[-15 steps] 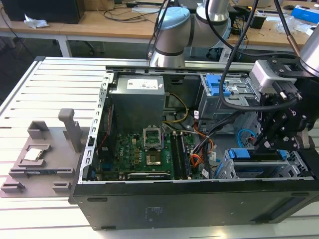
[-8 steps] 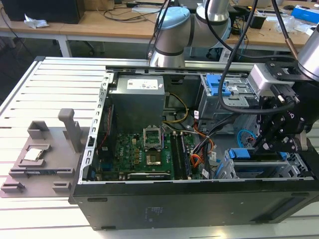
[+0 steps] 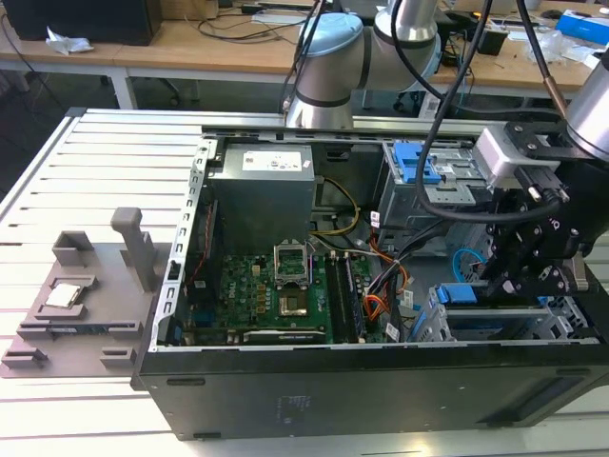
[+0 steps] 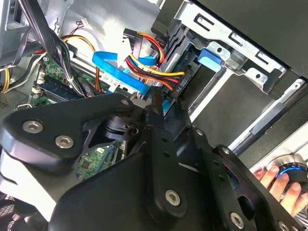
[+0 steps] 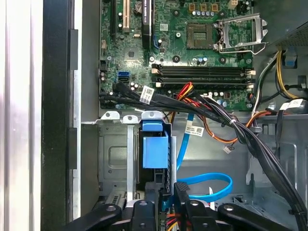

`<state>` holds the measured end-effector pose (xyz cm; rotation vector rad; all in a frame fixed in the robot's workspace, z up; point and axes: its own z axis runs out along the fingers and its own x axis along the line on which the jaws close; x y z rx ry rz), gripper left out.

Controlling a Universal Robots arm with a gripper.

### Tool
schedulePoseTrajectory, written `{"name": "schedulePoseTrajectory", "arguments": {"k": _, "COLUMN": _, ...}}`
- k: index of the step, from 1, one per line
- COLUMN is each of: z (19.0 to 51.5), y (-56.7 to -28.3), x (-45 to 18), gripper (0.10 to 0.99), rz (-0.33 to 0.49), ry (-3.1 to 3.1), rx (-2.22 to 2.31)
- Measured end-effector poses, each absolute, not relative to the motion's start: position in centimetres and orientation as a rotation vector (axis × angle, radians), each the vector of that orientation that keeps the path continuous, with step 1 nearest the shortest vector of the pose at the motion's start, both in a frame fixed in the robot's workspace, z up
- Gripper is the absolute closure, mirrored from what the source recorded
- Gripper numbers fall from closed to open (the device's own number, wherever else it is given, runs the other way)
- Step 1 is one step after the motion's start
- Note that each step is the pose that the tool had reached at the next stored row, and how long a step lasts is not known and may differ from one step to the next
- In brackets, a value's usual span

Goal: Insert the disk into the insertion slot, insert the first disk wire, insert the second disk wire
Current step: 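Insert the second disk wire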

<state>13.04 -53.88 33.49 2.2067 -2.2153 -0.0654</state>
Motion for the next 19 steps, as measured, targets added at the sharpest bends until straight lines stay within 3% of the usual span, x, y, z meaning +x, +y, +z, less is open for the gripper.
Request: {"name": "schedulePoseTrajectory", "arguments": {"k": 19, "z": 39.0, "y": -53.9, "x": 13.0, "gripper": 0.788, "rz": -0.065, "ry": -2.215, "rx": 2.207}}
